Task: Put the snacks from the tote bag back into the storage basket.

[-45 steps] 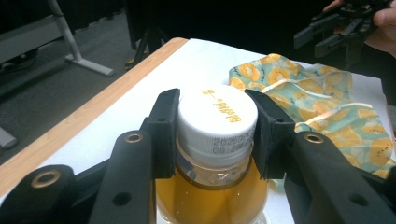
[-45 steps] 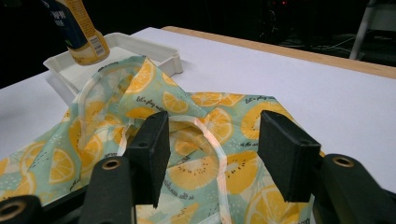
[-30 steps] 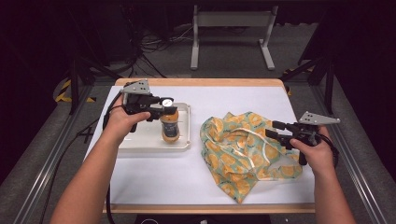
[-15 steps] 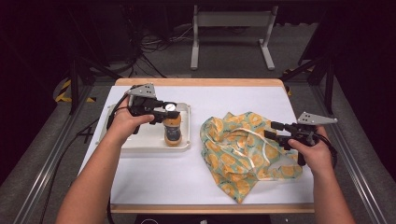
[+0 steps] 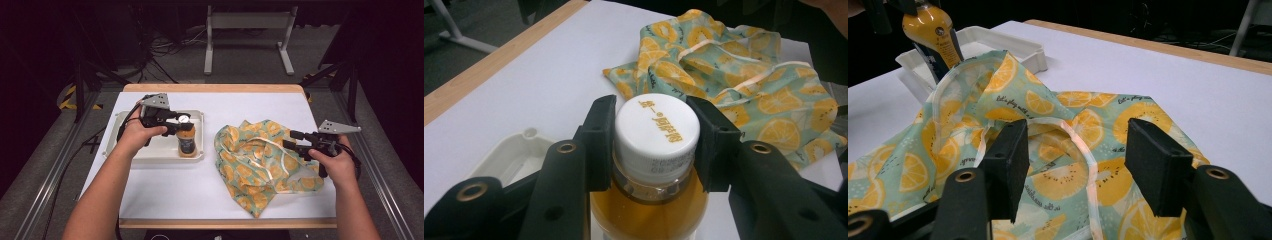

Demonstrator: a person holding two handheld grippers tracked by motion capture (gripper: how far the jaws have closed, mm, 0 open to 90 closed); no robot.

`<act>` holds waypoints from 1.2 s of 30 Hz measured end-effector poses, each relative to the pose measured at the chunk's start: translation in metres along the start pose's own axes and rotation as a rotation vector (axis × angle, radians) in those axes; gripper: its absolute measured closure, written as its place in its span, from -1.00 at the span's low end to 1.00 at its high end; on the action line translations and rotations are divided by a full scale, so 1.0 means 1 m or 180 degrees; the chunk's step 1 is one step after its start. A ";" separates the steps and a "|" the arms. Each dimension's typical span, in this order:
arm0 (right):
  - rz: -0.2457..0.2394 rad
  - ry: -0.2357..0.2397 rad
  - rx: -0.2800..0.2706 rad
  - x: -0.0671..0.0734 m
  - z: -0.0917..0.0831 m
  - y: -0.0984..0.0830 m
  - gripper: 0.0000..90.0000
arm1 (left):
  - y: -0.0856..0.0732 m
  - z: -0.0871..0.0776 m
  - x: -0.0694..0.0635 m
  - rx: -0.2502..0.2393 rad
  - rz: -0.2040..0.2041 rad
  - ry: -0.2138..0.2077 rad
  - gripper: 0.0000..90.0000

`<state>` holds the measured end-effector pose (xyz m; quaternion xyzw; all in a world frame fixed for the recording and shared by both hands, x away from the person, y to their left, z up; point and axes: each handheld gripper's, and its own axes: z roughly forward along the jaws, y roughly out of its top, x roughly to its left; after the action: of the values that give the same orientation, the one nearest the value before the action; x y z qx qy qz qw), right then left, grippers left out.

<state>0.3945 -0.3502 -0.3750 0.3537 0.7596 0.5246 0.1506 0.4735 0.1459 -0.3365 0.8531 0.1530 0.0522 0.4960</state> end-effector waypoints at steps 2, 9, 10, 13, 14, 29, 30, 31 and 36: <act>-0.0002 -0.0002 0.0003 0.000 0.000 0.000 -0.03 | -0.001 0.000 0.000 0.0023 0.0019 0.0000 0.29; -0.0013 0.0017 0.0044 0.001 0.004 -0.001 -0.04 | -0.002 -0.001 -0.001 0.0024 0.0042 0.0012 0.29; -0.0005 0.0020 0.0044 0.001 0.004 -0.001 -0.04 | -0.002 0.000 -0.003 0.0029 0.0067 0.0028 0.28; -0.0009 0.0014 0.0043 0.001 0.004 -0.001 -0.04 | -0.002 0.000 -0.006 0.0077 0.0144 0.0051 0.28; -0.0008 0.0014 0.0043 0.001 0.004 -0.001 -0.04 | -0.002 0.000 -0.008 0.0093 0.0163 0.0057 0.26; -0.0003 0.0020 0.0064 0.001 0.006 -0.002 -0.08 | 0.002 0.000 -0.016 0.0049 0.0049 0.0152 -0.52; -0.0025 0.0007 0.0066 0.002 0.007 -0.003 -0.12 | 0.002 -0.001 -0.017 0.0011 -0.0012 0.0185 -0.52; -0.0035 -0.0002 0.0063 0.002 0.007 -0.003 -0.14 | 0.003 -0.004 -0.018 -0.0020 -0.0036 0.0227 -0.59; -0.0073 -0.0033 0.0027 0.002 0.005 -0.001 -0.20 | 0.006 -0.013 -0.025 -0.0058 -0.0095 0.0459 -0.71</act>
<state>0.3954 -0.3454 -0.3777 0.3483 0.7650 0.5178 0.1589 0.4475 0.1465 -0.3233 0.8402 0.2006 0.1076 0.4922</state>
